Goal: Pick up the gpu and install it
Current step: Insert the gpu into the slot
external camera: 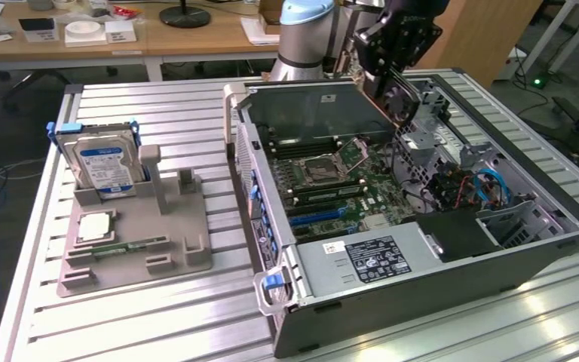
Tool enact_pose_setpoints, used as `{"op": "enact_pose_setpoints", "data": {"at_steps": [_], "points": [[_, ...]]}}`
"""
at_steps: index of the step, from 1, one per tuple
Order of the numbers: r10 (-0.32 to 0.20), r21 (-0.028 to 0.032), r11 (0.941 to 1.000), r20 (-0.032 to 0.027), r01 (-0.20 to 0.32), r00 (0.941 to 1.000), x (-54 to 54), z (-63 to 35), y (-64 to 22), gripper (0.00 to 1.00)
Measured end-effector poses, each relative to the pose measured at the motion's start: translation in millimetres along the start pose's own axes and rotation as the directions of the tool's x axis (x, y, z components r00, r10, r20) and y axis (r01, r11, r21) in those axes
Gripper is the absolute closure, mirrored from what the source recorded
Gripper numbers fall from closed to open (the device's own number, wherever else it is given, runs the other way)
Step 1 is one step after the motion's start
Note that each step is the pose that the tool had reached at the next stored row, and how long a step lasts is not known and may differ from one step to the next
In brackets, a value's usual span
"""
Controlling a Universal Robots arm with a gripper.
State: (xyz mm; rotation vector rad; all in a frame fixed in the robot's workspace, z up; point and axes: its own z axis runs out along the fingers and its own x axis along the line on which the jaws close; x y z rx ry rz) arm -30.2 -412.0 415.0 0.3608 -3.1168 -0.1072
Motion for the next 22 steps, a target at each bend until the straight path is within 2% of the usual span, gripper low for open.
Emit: {"op": "enact_pose_setpoints", "data": {"at_steps": [5, 10, 13, 17, 22], "points": [[-0.07, -0.0004, 0.9975, -0.0042, 0.07, 0.9975, 0.0, 0.0, 0.0, 0.72], [-0.137, 0.0006, 0.9906, -0.0064, 0.137, 0.9906, 0.0, 0.3, 0.0, 0.72], [-0.188, -0.0003, 0.9821, -0.0097, 0.188, 0.9821, 0.0, 0.7, -0.1, 0.72], [-0.252, -0.0015, 0.9677, -0.0141, 0.252, 0.9676, 0.0, 0.9, -0.1, 0.72], [-0.305, -0.0029, 0.9525, -0.0175, 0.305, 0.9523, -0.2, 0.9, -0.1, 0.72]]}}
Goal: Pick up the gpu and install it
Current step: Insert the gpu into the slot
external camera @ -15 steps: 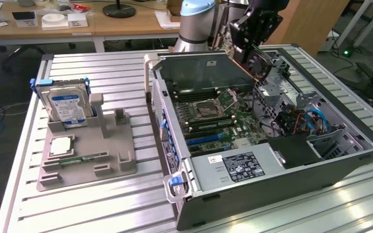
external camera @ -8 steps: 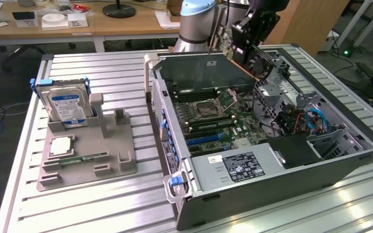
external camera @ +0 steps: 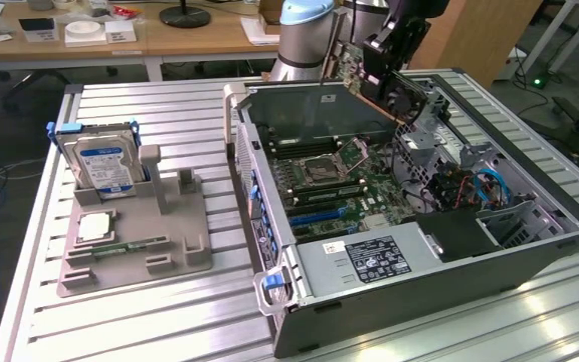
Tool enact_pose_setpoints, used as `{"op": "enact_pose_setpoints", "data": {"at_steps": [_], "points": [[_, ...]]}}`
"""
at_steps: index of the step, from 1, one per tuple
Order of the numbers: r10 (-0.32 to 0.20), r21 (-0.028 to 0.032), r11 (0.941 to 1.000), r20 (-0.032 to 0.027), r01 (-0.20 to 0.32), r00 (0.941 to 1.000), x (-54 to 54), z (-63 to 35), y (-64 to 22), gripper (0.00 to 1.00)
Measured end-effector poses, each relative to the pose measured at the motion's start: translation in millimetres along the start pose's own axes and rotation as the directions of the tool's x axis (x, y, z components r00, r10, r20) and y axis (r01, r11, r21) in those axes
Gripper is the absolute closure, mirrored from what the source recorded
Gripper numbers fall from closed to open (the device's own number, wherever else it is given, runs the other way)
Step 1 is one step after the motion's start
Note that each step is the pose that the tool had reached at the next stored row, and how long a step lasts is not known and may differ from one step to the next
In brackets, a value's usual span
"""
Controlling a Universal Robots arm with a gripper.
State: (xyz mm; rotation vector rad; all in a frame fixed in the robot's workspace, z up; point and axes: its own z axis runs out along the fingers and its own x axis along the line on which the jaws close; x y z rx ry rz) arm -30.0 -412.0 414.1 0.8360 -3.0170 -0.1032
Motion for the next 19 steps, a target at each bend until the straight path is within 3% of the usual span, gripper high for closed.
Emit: {"op": "enact_pose_setpoints", "data": {"at_steps": [8, 19], "points": [[-0.089, -0.0011, 0.996, -0.0058, 0.089, 0.996, 0.0, 0.0, 0.0, 0.72], [-0.193, -0.0028, 0.9812, -0.0123, 0.193, 0.9811, -0.4, 0.0, -0.2, 0.72]]}}
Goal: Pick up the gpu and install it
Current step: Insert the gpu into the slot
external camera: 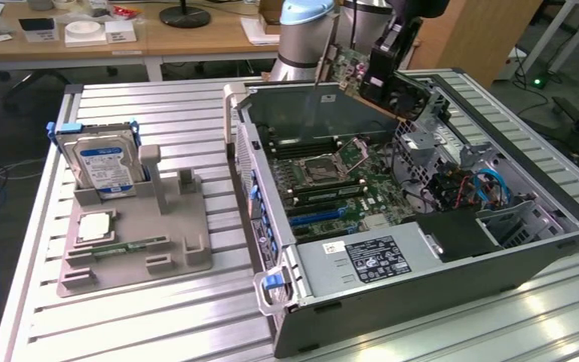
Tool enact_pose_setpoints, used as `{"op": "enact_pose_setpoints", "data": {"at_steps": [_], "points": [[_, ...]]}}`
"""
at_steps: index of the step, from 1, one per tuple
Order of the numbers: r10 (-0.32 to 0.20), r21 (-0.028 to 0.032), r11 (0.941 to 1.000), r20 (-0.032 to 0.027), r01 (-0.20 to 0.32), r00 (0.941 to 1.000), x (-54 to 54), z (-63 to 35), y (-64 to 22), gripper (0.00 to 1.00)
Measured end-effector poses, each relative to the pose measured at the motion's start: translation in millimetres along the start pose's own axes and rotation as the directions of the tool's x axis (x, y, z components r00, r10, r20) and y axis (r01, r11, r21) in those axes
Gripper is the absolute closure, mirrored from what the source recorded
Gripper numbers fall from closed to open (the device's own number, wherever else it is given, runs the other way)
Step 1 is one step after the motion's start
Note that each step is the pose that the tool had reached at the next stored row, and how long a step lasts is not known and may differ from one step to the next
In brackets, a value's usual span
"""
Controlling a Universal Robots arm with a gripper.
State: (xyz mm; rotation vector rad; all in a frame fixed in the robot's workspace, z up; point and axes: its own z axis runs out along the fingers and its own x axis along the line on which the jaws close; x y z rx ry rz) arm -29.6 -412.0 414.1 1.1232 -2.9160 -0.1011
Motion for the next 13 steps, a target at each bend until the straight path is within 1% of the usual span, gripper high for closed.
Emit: {"op": "enact_pose_setpoints", "data": {"at_steps": [4, 6, 10, 13], "points": [[-0.035, -0.0004, 0.9994, -0.0023, 0.035, 0.9994, -0.4, 0.0, -0.4, 0.72], [-0.06, -0.0007, 0.9982, -0.004, 0.06, 0.9982, -0.6, 0.0, -0.5, 0.72], [-0.113, -0.0014, 0.9936, -0.0074, 0.113, 0.9935, -0.8, -0.1, -0.8, 0.72], [-0.15, -0.0021, 0.9887, -0.0098, 0.15, 0.9887, -0.9, -0.1, -0.8, 0.72]]}}
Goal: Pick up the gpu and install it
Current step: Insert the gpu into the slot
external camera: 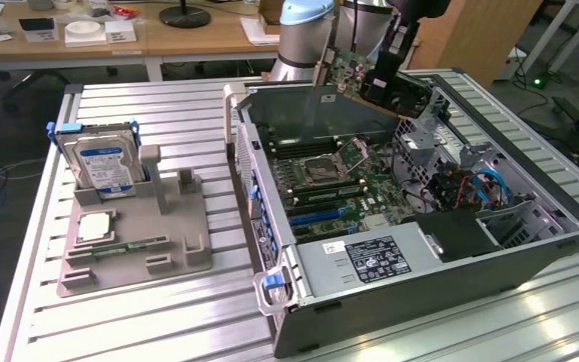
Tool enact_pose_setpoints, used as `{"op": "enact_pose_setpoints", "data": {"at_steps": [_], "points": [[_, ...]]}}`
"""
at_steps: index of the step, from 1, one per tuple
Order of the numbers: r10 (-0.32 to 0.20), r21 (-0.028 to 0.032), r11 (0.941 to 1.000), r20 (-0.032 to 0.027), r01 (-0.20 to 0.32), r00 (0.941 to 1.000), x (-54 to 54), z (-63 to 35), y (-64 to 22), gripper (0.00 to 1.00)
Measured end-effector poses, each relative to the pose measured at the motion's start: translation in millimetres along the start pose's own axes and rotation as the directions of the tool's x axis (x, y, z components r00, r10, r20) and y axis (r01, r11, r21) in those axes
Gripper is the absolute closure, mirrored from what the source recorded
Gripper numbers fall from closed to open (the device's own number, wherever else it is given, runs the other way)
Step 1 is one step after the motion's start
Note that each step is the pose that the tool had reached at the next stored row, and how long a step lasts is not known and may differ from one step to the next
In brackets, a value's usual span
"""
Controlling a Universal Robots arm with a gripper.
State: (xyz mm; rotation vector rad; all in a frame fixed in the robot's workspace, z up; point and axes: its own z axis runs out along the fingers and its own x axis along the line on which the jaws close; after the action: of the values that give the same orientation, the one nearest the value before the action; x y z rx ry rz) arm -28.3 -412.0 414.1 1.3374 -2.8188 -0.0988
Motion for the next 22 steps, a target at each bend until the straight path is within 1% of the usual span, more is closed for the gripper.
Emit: {"op": "enact_pose_setpoints", "data": {"at_steps": [5, 11, 16, 20, 22], "points": [[-0.066, -0.0008, 0.9978, -0.0043, 0.066, 0.9978, -0.3, 0.0, -0.3, 0.72], [-0.138, -0.0019, 0.9905, -0.009, 0.138, 0.9905, -0.6, 0.0, -0.8, 0.72], [-0.201, -0.0032, 0.9795, -0.013, 0.201, 0.9794, -0.9, -0.1, -1.1, 0.72], [-0.253, -0.0045, 0.9674, -0.0164, 0.253, 0.9672, -1.0, -0.1, -1.2, 0.72], [-0.281, -0.0052, 0.9598, -0.0181, 0.281, 0.9596, -1.1, -0.1, -1.3, 0.72]]}}
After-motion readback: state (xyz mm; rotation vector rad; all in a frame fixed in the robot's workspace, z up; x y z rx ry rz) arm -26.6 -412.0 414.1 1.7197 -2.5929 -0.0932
